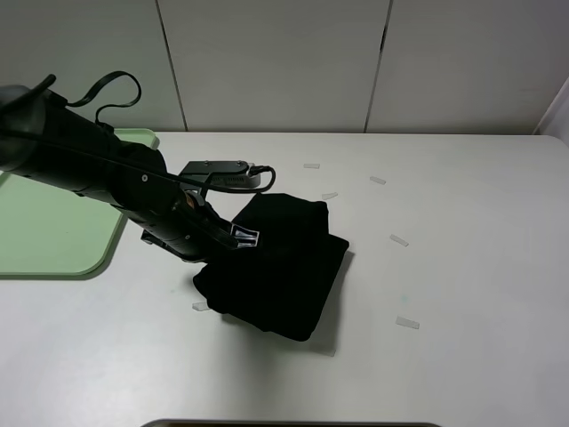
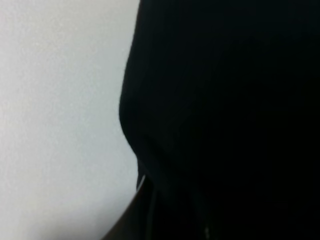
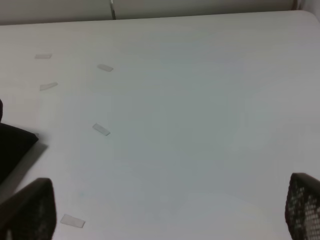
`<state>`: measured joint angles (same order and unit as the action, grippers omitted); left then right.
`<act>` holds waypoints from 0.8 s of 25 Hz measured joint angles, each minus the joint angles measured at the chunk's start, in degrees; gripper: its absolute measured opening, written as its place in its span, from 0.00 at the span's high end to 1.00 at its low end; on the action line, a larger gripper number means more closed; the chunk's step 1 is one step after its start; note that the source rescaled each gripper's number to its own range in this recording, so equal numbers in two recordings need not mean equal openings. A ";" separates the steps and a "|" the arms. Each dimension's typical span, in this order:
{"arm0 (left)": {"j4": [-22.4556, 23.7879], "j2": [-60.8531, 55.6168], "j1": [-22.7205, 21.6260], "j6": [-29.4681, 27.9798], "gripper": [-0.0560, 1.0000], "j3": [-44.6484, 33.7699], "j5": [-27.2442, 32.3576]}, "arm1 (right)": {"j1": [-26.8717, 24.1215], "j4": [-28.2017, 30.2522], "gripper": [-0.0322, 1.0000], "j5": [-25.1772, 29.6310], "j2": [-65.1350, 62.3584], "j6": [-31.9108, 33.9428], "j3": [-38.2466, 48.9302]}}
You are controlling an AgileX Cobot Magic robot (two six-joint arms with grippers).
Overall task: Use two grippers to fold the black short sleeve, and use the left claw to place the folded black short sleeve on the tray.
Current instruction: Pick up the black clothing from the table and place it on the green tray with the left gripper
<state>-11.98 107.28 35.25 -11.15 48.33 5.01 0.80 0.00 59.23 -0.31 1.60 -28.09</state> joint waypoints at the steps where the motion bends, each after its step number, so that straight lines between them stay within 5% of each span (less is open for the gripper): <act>1: 0.00 -0.35 -0.32 0.32 0.87 0.00 0.38 | 0.00 0.00 0.00 0.00 0.00 0.00 0.00; 6: 0.12 -4.10 -4.69 2.90 0.87 0.00 4.26 | 0.00 0.00 0.00 0.00 0.00 0.00 0.00; 20: 0.30 -9.30 -26.97 18.11 0.87 -0.05 10.86 | 0.00 0.00 0.00 0.00 0.00 0.00 0.00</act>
<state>-11.68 97.97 8.28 6.97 48.29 15.87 0.80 0.00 59.23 -0.31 1.60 -28.09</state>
